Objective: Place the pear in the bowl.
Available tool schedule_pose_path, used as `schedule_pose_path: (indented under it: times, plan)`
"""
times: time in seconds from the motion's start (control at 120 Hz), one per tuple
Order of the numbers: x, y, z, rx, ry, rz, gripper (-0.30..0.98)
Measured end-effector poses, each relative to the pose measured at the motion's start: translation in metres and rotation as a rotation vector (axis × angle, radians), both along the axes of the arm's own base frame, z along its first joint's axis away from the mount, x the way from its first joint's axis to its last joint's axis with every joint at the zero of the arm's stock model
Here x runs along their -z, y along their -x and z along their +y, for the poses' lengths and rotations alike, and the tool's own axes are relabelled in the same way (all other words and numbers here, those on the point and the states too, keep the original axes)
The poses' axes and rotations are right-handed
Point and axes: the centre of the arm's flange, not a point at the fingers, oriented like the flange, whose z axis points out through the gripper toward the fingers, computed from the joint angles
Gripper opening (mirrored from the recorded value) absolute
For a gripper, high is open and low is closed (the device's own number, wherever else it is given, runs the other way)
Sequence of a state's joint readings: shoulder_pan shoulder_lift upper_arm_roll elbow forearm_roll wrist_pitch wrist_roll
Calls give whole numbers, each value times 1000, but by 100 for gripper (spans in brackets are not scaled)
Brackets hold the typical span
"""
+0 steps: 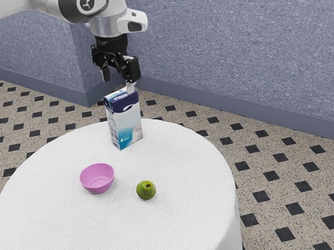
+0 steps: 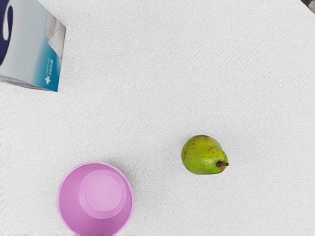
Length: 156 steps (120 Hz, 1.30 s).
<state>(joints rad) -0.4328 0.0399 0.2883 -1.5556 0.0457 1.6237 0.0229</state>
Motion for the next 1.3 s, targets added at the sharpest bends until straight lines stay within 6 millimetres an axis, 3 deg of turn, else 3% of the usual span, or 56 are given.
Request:
schedule_pose_path:
  times: [0.133, 0.208, 0.267, 0.358, 0.433, 0.6, 0.758, 0.85, 0.992, 1.3]
  plan:
    - [10, -3, 23, -38, -2, 17, 69]
    - [38, -7, 24, -44, -7, 59, 69]
    - [66, -16, 12, -29, -22, 93, 69]
    - [124, -29, -37, 29, -50, 157, 69]
    - [158, -37, -57, 38, -48, 183, 69]
    - [230, -45, -73, 4, 6, 213, 69]
    - [283, -31, -61, -87, 75, 253, 69]
    - [298, -26, -47, -177, 101, 266, 69]
    - [305, -26, -34, -270, 75, 261, 69]
    - [343, -21, -43, -353, 24, 238, 69]
